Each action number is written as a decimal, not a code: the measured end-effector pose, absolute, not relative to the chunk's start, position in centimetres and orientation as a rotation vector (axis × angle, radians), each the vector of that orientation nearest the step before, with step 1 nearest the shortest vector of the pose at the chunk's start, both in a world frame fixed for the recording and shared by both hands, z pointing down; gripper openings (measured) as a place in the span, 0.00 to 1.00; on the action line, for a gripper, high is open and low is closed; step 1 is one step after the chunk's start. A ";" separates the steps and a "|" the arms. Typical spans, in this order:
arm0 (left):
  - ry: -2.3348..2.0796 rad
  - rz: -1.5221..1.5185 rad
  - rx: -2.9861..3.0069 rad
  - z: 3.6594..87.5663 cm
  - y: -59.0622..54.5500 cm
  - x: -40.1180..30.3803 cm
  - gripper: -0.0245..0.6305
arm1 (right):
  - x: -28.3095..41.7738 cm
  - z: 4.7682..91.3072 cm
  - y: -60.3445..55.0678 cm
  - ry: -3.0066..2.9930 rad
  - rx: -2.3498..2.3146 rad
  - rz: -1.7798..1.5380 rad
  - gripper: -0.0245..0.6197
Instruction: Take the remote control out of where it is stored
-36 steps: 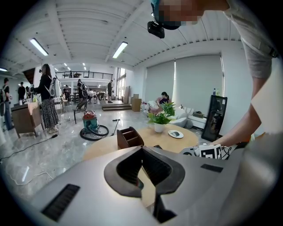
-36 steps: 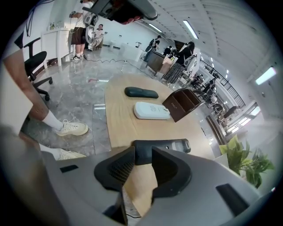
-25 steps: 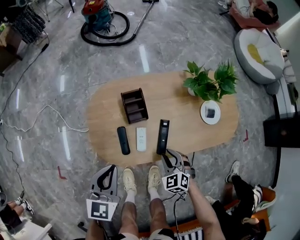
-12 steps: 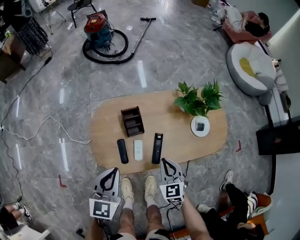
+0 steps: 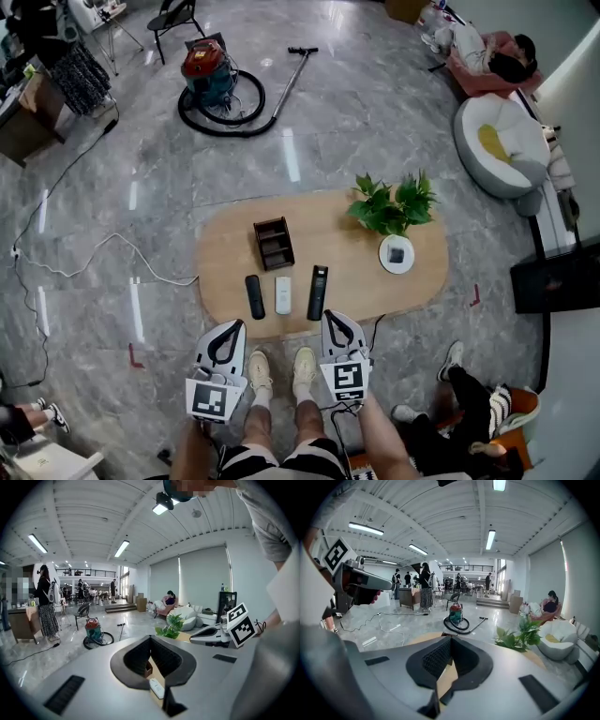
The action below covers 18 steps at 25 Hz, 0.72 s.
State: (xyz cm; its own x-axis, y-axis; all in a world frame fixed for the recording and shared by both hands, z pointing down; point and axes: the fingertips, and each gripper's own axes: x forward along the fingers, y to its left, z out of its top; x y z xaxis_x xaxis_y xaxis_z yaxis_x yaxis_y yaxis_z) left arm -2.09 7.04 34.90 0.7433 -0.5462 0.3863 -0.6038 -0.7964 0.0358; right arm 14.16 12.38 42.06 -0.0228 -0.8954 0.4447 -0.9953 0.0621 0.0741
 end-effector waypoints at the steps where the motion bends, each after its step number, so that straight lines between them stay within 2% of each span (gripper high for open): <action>1: -0.926 0.538 2.789 34.2 7.0 -2.1 0.04 | 14.2 41.3 12.3 -1.973 1.893 0.359 0.05; 18: -1.020 0.447 2.873 22.4 7.1 -4.0 0.04 | 14.3 28.3 12.8 -1.984 2.015 0.323 0.05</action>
State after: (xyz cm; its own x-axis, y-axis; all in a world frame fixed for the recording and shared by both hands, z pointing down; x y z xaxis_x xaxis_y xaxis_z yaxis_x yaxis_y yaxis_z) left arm -3.97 7.07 22.45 0.7388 -0.6082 0.2904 -0.6256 -0.7791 -0.0401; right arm 14.26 12.79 28.32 0.0244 -0.9326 0.3602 -0.9987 -0.0062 0.0515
